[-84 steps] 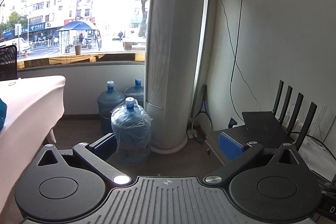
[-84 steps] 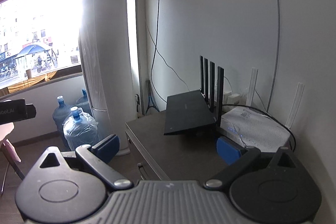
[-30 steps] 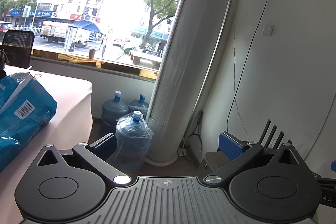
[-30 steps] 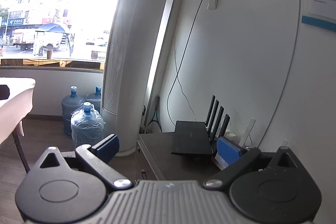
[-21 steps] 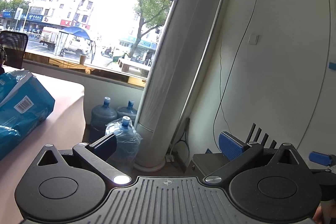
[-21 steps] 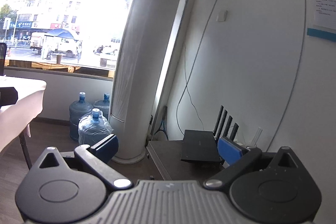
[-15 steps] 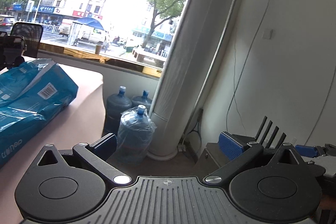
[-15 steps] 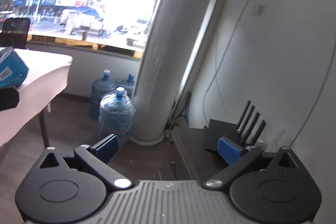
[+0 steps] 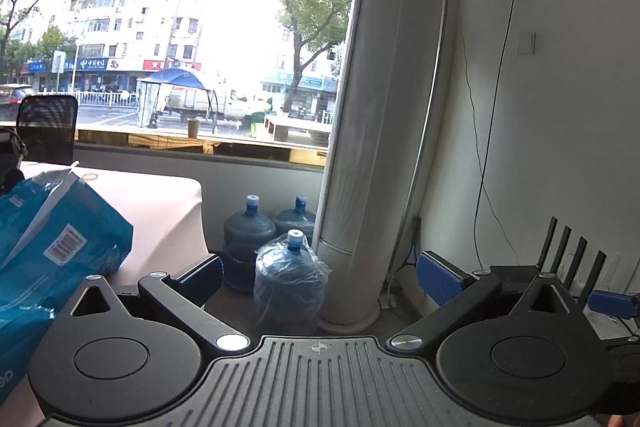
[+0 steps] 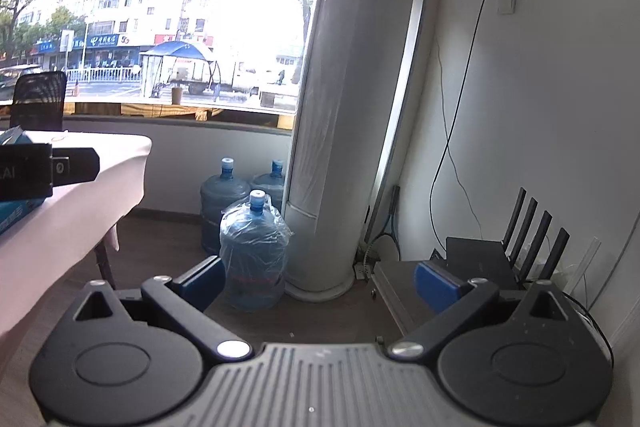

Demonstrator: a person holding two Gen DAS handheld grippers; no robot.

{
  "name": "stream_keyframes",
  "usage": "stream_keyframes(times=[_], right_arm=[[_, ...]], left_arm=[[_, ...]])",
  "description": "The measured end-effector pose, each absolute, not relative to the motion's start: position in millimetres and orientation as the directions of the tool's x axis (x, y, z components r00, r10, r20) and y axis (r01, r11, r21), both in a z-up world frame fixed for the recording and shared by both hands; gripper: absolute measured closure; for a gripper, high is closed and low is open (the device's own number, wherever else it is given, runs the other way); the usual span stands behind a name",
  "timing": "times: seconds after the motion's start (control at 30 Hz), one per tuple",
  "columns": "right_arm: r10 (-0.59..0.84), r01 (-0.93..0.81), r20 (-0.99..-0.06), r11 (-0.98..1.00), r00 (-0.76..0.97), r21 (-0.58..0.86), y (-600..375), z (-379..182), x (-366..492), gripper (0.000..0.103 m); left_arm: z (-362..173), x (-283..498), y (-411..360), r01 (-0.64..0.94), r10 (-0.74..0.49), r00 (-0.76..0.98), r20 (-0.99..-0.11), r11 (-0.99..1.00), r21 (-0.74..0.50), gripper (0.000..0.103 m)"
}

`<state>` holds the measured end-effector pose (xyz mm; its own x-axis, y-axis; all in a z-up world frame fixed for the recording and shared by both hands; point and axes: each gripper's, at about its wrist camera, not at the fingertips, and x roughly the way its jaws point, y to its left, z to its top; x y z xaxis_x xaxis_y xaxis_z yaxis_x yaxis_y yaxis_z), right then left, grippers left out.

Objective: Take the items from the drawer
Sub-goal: 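Lower both tools toward the front of the cabinet drawer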

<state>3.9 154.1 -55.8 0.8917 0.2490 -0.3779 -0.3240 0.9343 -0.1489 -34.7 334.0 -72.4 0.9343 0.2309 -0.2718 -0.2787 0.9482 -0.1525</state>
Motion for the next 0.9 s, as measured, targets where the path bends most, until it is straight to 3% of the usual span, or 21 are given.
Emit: stream_keyframes(times=[0.17, 0.5, 0.63, 0.9], right_arm=[[0.305, -0.342, -0.324, 0.938, 0.896, -0.064, 125.7, -75.2, 66.5, 0.0], [0.42, -0.436, -0.359, 0.899, 0.833, 0.039, 107.0, -149.7, 180.8, 0.0], [0.414, -0.415, -0.381, 0.906, 0.827, 0.085, 116.6, -184.0, 205.1, 0.0], [0.364, -0.341, -0.314, 0.931, 0.877, 0.127, 122.9, -289.6, 211.3, 0.0]], left_arm=[[-85.1, 31.7, 314.4, -0.351, 0.325, 0.911, -0.254, 0.935, -0.061, 0.0], [-133.3, 129.6, 293.4, -0.497, 0.499, 0.827, -0.258, 0.864, 0.077, 0.0], [-158.3, 143.2, 302.6, -0.49, 0.49, 0.842, -0.227, 0.87, 0.061, 0.0], [-267.9, 161.3, 306.6, -0.451, 0.448, 0.881, -0.149, 0.892, 0.015, 0.0]])
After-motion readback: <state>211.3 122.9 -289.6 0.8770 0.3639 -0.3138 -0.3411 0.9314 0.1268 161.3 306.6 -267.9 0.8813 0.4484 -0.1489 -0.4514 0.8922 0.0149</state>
